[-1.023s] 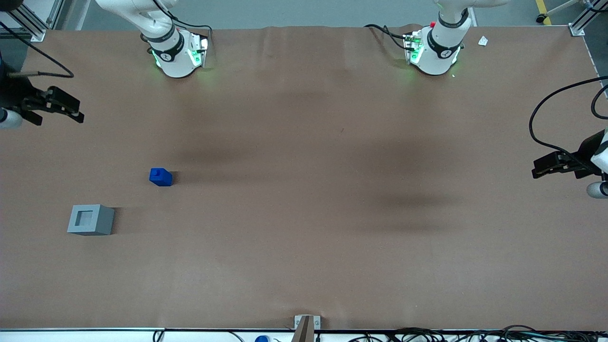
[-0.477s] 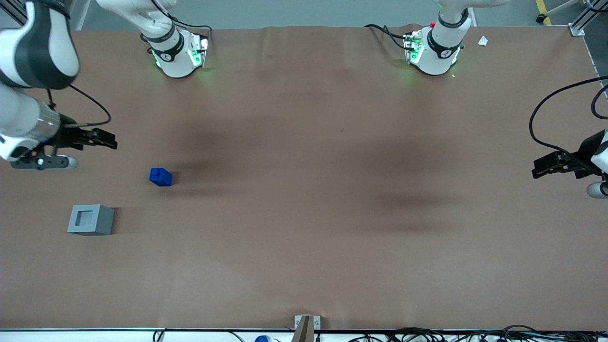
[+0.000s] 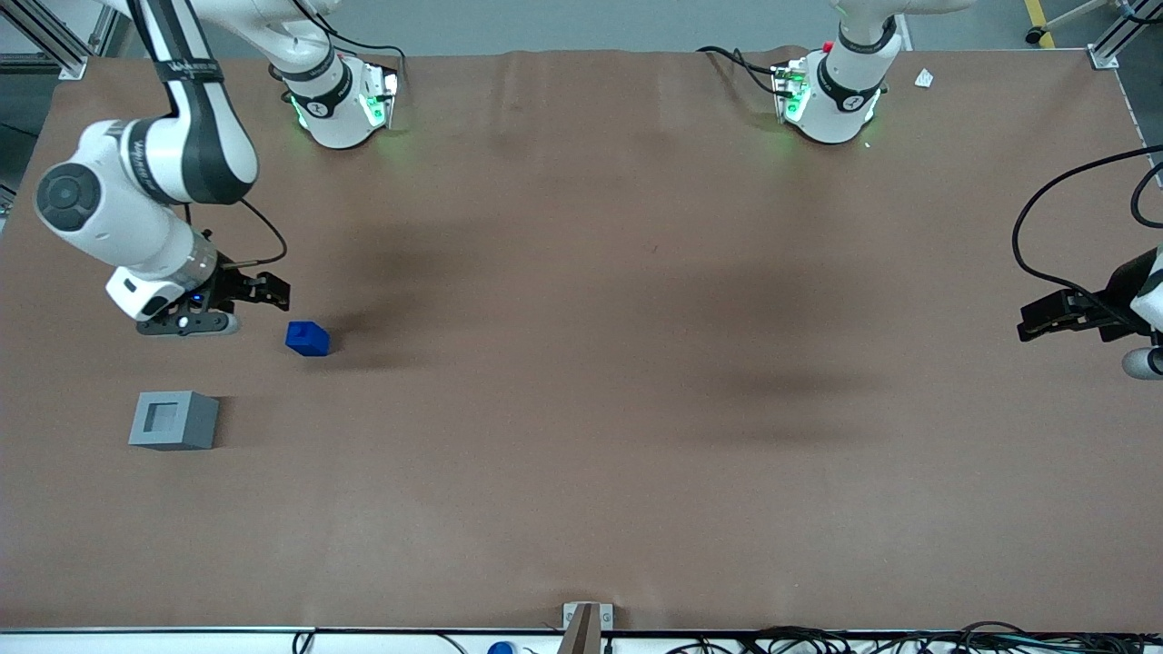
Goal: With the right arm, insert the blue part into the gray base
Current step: 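Reach the open right gripper down over the blue cube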
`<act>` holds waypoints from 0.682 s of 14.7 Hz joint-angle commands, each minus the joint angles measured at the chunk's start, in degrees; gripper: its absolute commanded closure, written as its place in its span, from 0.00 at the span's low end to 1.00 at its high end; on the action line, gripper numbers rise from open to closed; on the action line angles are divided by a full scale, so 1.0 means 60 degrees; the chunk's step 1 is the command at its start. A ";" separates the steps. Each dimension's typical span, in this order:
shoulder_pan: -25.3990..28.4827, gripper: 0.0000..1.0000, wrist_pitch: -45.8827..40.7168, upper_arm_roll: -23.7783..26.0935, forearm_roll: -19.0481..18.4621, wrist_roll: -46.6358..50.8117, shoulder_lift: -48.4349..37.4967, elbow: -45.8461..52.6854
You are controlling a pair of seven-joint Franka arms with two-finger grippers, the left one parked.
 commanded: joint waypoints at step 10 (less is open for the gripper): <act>0.0027 0.27 0.2777 0.0009 0.0006 -0.0070 0.2031 -0.0461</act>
